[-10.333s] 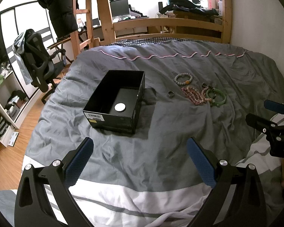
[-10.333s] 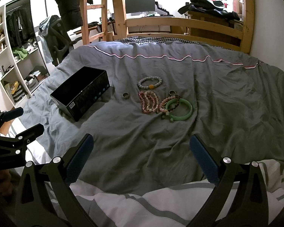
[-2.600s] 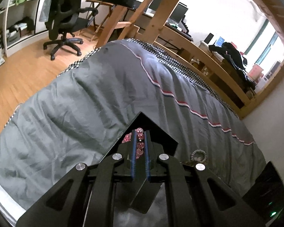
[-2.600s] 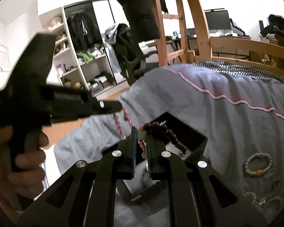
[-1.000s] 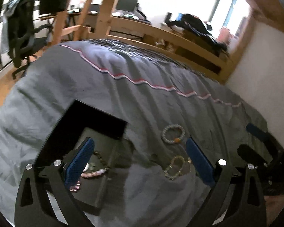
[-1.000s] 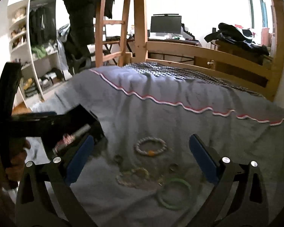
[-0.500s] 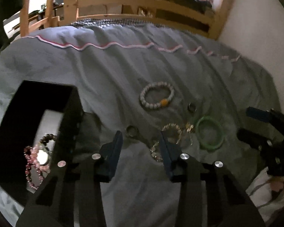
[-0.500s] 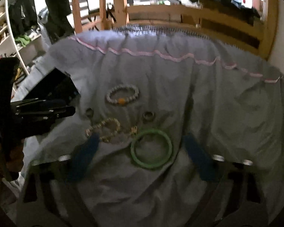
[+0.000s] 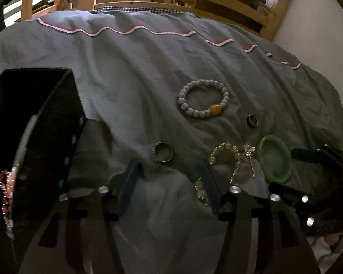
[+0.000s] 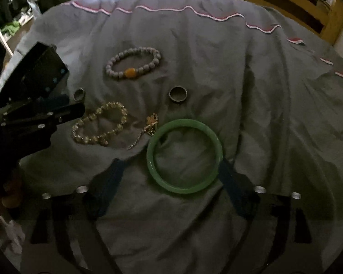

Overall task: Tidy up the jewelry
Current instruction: 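Grasp a silver ring with the left tool while the right grasps the green jade bangle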

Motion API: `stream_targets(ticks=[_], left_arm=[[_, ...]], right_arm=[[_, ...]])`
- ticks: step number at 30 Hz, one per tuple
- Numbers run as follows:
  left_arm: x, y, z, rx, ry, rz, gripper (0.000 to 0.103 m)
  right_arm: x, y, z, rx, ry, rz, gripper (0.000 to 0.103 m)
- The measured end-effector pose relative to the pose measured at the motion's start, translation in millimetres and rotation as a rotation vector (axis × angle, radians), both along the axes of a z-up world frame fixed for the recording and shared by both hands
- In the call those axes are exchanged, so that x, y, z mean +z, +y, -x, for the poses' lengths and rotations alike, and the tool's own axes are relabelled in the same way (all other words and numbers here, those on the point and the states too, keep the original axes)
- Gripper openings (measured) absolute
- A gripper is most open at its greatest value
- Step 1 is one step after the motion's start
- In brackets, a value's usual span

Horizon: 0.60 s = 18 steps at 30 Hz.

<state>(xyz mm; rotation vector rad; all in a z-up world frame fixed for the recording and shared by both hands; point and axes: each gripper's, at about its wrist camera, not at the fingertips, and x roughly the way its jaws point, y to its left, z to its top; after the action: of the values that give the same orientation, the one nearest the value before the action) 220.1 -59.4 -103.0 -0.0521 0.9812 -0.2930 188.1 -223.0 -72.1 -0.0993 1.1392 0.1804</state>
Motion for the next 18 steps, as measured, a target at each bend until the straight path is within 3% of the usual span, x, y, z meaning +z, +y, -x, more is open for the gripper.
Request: stream_targets(ticks=[6, 8, 11, 18], left_arm=[[-1.1, 1.4, -4.8, 0.017, -0.033, 0.015, 0.052], [-3.6, 3.4, -6.9, 0.021, -0.026, 0.026, 0.036], [-5.6, 4.8, -9.1, 0.017, -0.006, 0.052, 0.021], [-3.0, 5.4, -8.7, 0.023, -0.002, 0.069, 0.019]], right_arm=[[-3.7, -15.0, -1.0, -0.081, 0.02, -0.028, 0.084], [-4.9, -15.7, -0.2, -0.081, 0.027, -0.031, 0.083], [-8.3, -12.9, -1.2, -0.065, 0.035, -0.005, 0.071], [-3.1, -11.3, 6.1, -0.065, 0.006, -0.022, 0.069]])
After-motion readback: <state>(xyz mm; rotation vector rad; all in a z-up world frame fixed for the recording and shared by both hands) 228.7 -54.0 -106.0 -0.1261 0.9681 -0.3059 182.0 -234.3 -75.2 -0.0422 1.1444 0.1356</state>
